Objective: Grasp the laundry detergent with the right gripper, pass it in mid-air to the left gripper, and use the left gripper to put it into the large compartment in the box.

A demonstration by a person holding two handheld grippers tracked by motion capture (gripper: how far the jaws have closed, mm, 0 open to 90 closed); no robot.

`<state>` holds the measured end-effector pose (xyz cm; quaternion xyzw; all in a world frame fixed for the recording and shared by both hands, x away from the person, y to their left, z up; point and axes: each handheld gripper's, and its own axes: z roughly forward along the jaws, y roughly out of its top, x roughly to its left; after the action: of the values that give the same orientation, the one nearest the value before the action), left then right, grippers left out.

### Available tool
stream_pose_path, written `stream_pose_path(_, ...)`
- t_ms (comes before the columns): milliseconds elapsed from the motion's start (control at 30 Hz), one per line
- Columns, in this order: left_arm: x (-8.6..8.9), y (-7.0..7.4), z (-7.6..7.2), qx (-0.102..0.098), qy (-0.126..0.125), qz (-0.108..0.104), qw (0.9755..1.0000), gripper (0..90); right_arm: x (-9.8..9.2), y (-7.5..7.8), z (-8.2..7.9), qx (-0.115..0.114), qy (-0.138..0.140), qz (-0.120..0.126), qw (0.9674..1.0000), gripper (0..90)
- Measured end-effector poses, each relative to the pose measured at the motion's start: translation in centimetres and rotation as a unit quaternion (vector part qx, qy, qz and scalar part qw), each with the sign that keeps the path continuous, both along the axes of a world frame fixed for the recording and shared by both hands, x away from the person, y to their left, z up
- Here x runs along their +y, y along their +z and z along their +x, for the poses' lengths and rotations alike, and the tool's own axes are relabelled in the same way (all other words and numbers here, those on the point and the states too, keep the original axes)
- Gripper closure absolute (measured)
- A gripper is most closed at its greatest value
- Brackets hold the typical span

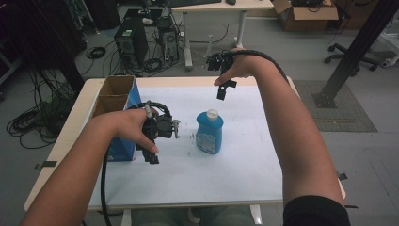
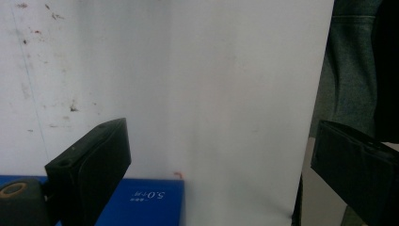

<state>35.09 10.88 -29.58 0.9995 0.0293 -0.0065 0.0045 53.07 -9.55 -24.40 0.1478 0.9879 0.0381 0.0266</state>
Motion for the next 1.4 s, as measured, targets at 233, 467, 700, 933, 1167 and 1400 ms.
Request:
stream_pose_path(233, -0.1, 0.0, 0.1, 0.004, 0.001, 0.0, 1.0, 5.6, -0.5, 0.2, 0.1, 0.0, -0.003, 0.004, 1.0, 5.2)
stream_pose_path(467, -0.3, 0.2, -0.2, 0.001, 0.0, 0.002, 1.0, 5.6, -0.8, 0.5, -0.2, -0.002, 0.001, 0.007, 1.0, 5.4)
stream_pose_path(700, -0.5, 0.5, -0.7, -0.004, -0.002, 0.002, 1.0, 5.7, -1.0, 0.7, -1.0, -0.005, -0.005, 0.012, 0.9999, 5.1)
stream_pose_path(933, -0.5, 0.8, -0.8, -0.004, -0.002, 0.001, 1.0, 5.7, -2.8, 0.9, -1.7, -0.008, -0.014, 0.016, 0.9997, 5.0)
stream_pose_path(1167, -0.3, 0.9, -0.8, -0.007, -0.003, -0.003, 1.0, 5.7, -5.0, 0.4, -2.6, -0.003, -0.017, 0.022, 0.9996, 5.1)
stream_pose_path(1400, -0.2, 0.9, -0.7, -0.006, -0.005, -0.004, 1.0, 5.6, -6.5, 0.1, -3.9, -0.004, -0.009, 0.019, 0.9998, 5.2)
